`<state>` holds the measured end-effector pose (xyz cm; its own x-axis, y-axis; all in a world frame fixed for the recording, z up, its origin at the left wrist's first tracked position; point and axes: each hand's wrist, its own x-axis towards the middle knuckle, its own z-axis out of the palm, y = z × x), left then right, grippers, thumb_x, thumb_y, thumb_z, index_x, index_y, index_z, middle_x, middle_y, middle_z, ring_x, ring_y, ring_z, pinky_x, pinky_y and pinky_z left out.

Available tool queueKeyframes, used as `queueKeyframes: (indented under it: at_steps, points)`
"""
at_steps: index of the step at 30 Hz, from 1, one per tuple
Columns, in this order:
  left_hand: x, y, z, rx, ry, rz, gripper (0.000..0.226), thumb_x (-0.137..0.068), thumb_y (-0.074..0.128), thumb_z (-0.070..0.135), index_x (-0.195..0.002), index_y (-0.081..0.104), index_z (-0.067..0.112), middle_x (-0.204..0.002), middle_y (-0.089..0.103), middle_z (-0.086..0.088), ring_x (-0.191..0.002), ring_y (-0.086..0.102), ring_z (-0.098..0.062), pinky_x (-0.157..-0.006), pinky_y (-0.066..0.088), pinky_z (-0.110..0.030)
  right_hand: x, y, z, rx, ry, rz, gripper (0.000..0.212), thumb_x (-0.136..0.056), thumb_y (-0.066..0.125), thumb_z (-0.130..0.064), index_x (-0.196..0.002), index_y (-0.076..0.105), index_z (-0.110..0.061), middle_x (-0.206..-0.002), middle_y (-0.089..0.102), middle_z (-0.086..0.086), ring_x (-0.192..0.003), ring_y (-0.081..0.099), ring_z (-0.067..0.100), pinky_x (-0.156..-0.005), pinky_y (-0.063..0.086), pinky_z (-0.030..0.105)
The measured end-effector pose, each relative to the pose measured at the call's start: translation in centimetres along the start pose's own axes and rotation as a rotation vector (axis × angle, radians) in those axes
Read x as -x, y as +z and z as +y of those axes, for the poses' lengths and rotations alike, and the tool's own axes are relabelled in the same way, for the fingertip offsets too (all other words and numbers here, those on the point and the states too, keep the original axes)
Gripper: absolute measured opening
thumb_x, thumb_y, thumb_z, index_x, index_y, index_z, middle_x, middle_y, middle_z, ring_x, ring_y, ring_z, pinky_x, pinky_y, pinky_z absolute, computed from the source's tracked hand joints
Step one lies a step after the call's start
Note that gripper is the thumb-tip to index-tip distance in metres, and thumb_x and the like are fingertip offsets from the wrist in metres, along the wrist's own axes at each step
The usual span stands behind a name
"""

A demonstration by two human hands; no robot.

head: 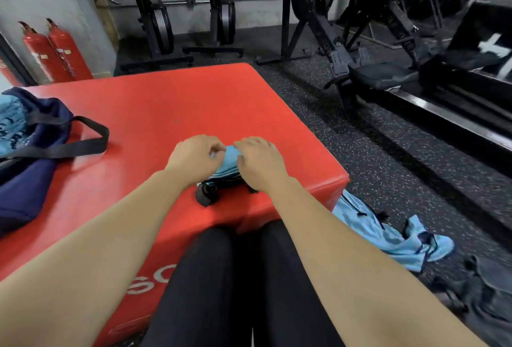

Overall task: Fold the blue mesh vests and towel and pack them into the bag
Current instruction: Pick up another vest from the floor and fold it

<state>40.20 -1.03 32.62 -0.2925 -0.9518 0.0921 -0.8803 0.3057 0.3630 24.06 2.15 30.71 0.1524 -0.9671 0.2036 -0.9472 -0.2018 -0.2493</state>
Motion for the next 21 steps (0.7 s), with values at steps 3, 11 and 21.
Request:
queueKeyframes:
  at_steps: [3, 11, 21]
  points:
    - [0.2, 2.7, 0.2, -0.273, -0.054, -0.236, 0.06, -0.104, 0.029, 0.042, -0.154, 0.021, 0.011, -0.162, 0.017, -0.008, -0.151, 0.01, -0.025, -0.12, 0.016, -0.045, 1.5, 2.7, 0.3, 0.095, 0.006, -0.232, 0.056, -0.103, 0.032, -0.041, -0.15, 0.026, -0.012, -0.16, 0.017, 0.012, -0.149, 0.008, 0.023, -0.12, 0.009, 0.037]
    - [2.1, 4.9, -0.5, -0.14, -0.153, -0.267, 0.062, -0.105, 0.019, 0.047, -0.157, 0.005, 0.015, -0.165, -0.007, -0.005, -0.151, -0.01, -0.02, -0.122, 0.002, -0.044, 1.8, 2.6, 0.4, -0.055, 0.093, -0.369, 0.056, -0.104, 0.021, -0.042, -0.151, 0.027, -0.013, -0.161, 0.017, 0.007, -0.15, 0.007, 0.024, -0.121, 0.008, 0.037]
    - [2.5, 3.3, 0.8, 0.523, -0.783, 0.003, 0.048, -0.078, 0.077, 0.03, -0.112, 0.062, 0.0, -0.103, 0.066, -0.014, -0.097, 0.067, -0.032, -0.081, 0.055, -0.036, 0.9, 0.5, 3.0, -0.453, 0.739, -0.116, 0.049, -0.088, 0.061, -0.043, -0.129, 0.054, -0.018, -0.133, 0.056, 0.007, -0.129, 0.043, 0.031, -0.1, 0.036, 0.038]
